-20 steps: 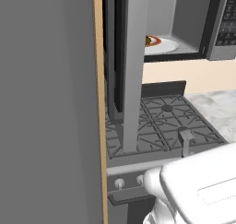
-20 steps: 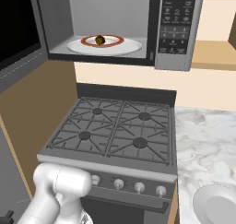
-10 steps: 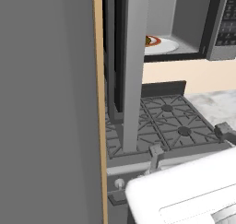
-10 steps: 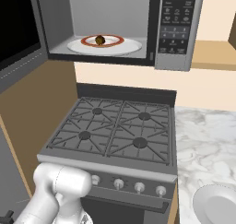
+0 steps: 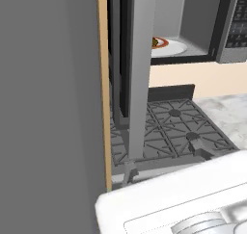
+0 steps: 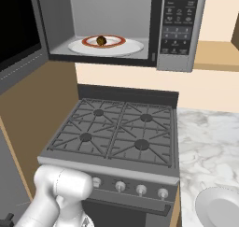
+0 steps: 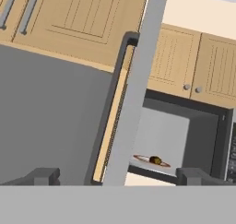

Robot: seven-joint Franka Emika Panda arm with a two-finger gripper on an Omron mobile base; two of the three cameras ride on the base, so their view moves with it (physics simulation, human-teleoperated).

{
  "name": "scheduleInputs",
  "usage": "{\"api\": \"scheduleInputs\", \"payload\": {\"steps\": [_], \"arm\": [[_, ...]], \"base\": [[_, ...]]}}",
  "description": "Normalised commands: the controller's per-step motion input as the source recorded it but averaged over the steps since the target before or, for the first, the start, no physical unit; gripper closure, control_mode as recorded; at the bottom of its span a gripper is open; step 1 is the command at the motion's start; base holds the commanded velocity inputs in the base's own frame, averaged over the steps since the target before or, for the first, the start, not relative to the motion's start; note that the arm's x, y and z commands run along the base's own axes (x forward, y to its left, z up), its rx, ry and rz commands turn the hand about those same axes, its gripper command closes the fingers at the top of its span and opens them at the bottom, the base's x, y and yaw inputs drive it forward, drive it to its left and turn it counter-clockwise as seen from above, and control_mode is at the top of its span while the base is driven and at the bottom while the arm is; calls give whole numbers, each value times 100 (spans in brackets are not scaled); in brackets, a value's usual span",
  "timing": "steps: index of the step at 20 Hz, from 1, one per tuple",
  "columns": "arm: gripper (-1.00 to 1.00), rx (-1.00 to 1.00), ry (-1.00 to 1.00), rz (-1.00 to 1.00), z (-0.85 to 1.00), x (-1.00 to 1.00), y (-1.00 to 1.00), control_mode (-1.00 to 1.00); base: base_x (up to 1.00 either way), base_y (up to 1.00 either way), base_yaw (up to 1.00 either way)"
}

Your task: Pick the sweet potato from the counter and place it in the microwave. Then turn on the microwave.

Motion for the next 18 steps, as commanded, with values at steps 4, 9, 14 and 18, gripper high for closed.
{"api": "scheduleInputs", "payload": {"steps": [4,9,14,18], "arm": [[-100,0,0,0,-12,37,26,-100],[-100,-2,0,1,-20,34,41,-100],[-100,-2,0,1,-16,34,41,-100],[-100,0,0,1,-6,34,21,-100]], "base": [[0,0,0],[0,0,0],[0,0,0],[0,0,0]]}}
